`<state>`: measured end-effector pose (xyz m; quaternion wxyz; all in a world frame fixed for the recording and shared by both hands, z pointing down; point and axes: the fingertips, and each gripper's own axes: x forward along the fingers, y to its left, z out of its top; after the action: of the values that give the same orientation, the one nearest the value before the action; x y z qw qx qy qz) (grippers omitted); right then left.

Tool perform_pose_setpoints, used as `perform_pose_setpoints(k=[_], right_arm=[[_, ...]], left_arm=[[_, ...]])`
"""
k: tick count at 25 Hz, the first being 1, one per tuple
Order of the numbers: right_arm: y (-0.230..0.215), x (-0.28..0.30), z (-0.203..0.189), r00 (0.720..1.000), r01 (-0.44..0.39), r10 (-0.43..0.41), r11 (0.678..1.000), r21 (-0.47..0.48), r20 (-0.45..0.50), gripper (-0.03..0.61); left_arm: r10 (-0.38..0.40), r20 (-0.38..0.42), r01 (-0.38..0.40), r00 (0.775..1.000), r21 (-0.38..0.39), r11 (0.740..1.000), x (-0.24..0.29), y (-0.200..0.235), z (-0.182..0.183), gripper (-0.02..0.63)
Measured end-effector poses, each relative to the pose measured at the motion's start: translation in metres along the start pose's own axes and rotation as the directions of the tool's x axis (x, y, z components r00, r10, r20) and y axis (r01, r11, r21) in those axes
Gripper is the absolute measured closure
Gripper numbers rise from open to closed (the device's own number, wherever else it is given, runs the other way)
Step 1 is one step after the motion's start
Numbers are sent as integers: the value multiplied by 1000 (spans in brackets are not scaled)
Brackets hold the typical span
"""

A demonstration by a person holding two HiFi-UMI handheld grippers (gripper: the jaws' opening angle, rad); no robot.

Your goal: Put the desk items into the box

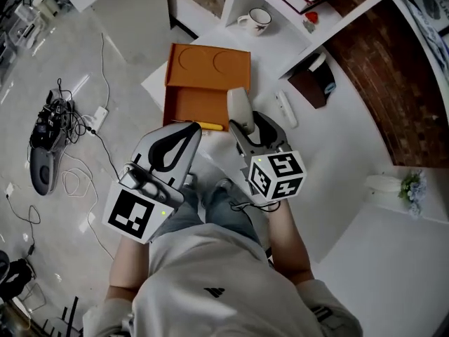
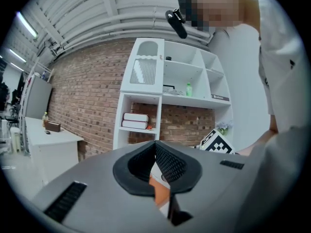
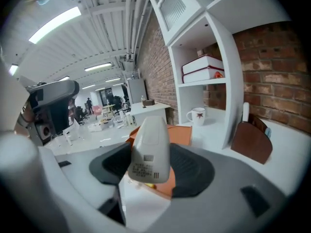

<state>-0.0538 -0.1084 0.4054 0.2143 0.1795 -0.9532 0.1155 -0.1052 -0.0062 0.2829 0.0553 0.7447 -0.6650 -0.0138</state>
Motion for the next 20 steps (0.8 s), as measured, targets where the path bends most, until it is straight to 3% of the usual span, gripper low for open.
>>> perform_pose_setpoints(k=[9,20], right_arm=[[55,30,9,992,-129,127,988,-81,-26,322],[82,50,8,980,-193,185,971,-143,-67,322]], left_arm=[[161,20,-161,987,-8,987,-54,29,1,601],[268,40,-267,963,-22,963,-90,44,1,601]])
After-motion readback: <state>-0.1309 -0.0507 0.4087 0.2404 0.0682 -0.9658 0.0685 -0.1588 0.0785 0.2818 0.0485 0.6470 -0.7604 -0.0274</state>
